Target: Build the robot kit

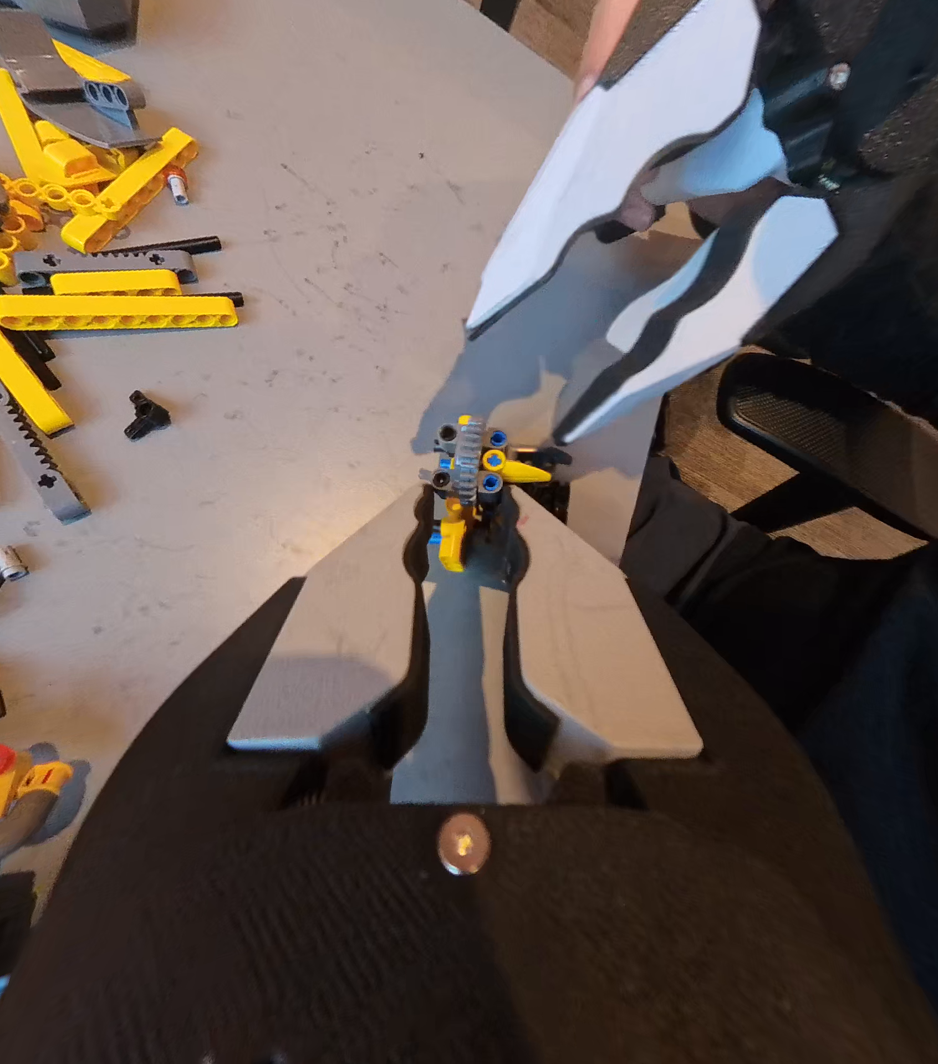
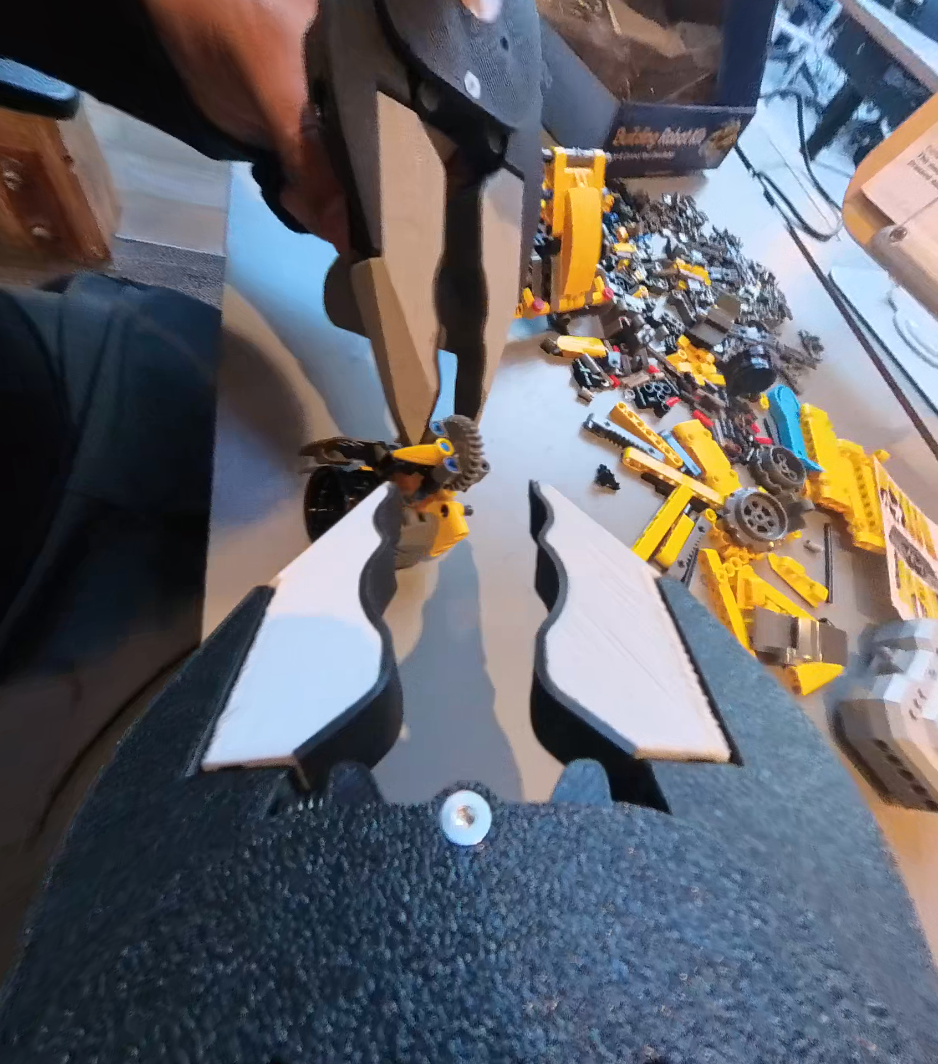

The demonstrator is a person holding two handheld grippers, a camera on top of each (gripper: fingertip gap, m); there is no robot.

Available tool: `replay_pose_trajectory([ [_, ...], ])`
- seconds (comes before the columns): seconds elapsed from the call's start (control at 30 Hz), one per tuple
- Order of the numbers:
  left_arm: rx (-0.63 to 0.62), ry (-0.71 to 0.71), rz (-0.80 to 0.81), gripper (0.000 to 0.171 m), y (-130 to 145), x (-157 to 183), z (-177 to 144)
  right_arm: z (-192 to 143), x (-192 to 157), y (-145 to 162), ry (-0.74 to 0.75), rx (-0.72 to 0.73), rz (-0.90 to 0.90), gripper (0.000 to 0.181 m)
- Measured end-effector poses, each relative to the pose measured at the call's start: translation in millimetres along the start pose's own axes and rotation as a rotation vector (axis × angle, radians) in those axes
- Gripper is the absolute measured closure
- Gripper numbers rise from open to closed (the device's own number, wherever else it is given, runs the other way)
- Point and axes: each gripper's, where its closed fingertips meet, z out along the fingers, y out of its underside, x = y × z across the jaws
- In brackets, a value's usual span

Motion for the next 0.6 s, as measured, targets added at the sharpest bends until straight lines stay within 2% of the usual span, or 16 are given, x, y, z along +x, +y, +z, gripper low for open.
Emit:
replay_pose_trajectory([
  [0.1,0.001,-0.013,-0.006,0.151,2.6,1.0,0.1,-4.5,-14.2,-0.8,0.001,0.020,-0.086,0.123],
  [0.2,0.005,-0.014,-0.014,0.151,2.6,1.1,0.9,1.5,-24.2,6.0,0.041,-0.035,-0.191,0.113],
  [0.37,-0.007,-0.014,-0.024,0.150,1.9,3.4,1.0,9.3,-21.6,4.8,0.181,-0.123,-0.426,0.107],
  [0.4,-0.010,-0.018,-0.021,0.150,1.8,4.1,1.0,10.6,-21.9,4.9,0.186,-0.133,-0.446,0.104],
  [0.6,-0.007,-0.043,-0.018,0.150,2.8,2.4,0.8,13.7,-24.5,7.5,0.135,-0.125,-0.399,0.108],
])
